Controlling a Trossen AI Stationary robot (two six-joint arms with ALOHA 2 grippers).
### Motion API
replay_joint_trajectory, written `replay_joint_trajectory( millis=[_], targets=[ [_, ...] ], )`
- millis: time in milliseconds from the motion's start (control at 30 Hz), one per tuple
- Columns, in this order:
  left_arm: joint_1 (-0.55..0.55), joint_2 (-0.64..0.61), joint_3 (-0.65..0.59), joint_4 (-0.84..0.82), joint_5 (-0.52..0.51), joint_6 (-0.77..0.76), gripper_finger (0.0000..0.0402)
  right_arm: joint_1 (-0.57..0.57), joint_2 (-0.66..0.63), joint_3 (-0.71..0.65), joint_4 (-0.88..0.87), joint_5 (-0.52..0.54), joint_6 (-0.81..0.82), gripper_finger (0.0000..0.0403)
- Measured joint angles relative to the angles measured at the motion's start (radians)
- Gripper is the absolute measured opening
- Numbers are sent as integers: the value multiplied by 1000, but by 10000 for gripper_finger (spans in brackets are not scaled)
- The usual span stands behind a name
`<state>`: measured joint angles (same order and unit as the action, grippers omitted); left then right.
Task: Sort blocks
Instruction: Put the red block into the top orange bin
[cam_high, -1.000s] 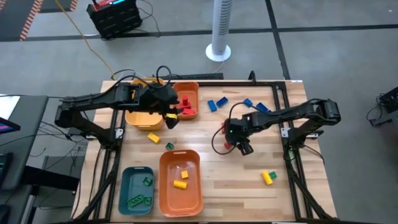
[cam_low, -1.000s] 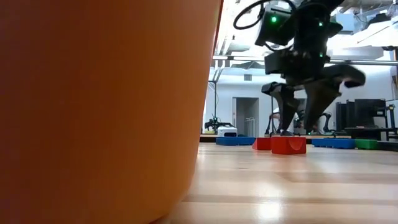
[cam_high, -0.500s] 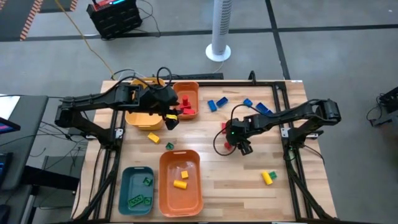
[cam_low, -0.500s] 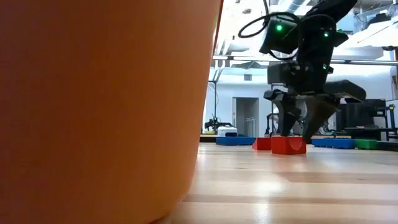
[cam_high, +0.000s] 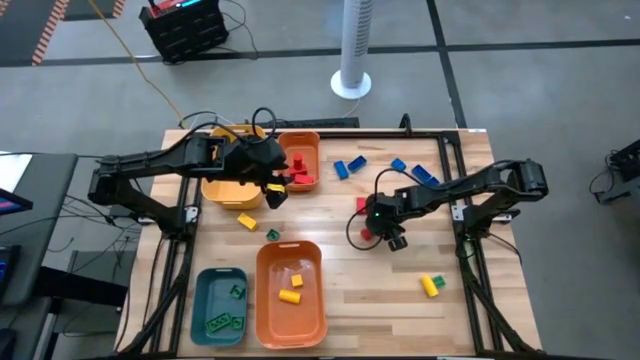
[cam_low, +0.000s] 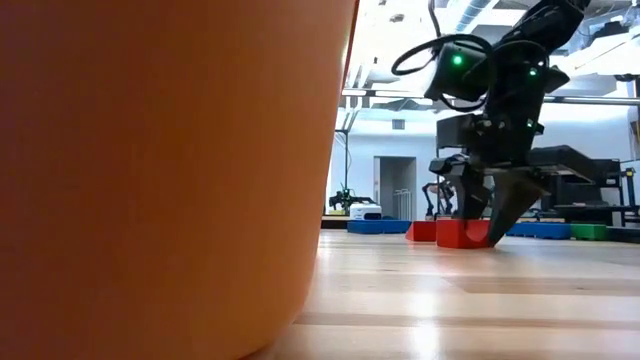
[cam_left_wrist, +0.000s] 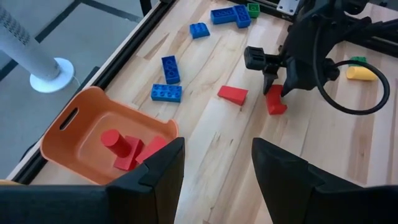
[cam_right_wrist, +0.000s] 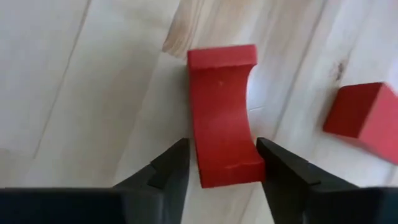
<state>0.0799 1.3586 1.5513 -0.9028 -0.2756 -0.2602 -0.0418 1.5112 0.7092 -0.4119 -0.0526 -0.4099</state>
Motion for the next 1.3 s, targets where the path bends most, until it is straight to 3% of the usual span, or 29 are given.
replay_joint_trajectory(
  millis=[267,567,667,767,1000,1167,1300],
  targets=[
    [0,0,0,-1,4,1,183,2,0,-3,5,-6,57,125],
    [0,0,0,-6,4,70,183,-32,-44,87,6,-23,143,125],
    [-1,0,0,-8,9,166,183,-53,-86,139,16,-25,177,124],
    [-21,0,-18,-8,13,361,183,-74,-120,202,13,-37,234,124],
    [-72,2,-81,42,3,750,183,-129,-135,405,-46,-156,345,124],
    [-82,2,-105,172,3,850,183,-139,-66,579,-142,-302,400,124],
    [-80,2,-112,240,58,856,185,-126,-18,687,-179,-350,413,123]
  ],
)
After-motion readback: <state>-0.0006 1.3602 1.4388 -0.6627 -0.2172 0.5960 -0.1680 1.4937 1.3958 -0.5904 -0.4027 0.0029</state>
